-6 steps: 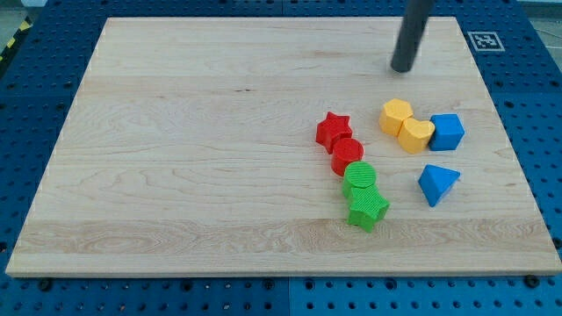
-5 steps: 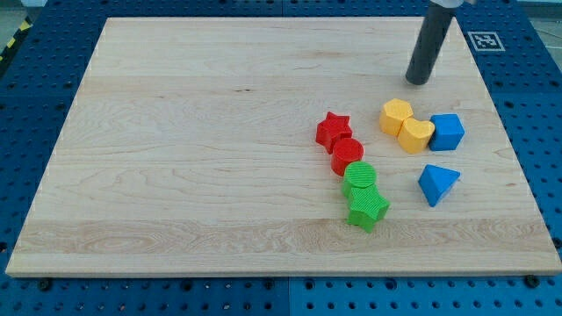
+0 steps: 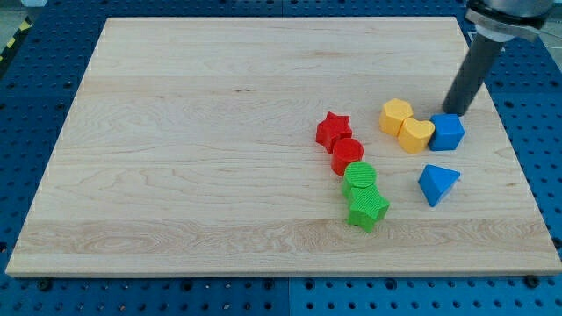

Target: Move the blue cube to the bottom right of the yellow heart

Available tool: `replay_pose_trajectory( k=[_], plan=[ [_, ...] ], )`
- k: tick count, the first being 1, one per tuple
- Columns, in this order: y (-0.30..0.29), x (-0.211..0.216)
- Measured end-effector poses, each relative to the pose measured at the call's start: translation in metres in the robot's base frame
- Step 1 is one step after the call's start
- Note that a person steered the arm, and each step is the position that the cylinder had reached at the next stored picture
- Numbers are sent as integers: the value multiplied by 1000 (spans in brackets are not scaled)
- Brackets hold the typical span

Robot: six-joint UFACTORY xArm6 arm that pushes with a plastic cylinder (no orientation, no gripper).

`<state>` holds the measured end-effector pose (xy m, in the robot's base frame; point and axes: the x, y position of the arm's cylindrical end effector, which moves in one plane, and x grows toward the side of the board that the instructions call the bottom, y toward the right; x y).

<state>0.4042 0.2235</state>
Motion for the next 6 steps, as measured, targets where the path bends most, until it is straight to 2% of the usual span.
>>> replay_pose_trajectory(
  k=[1, 3, 6],
  plan=[
    [-14, 0],
    [19, 31],
    [20, 45]
  ],
)
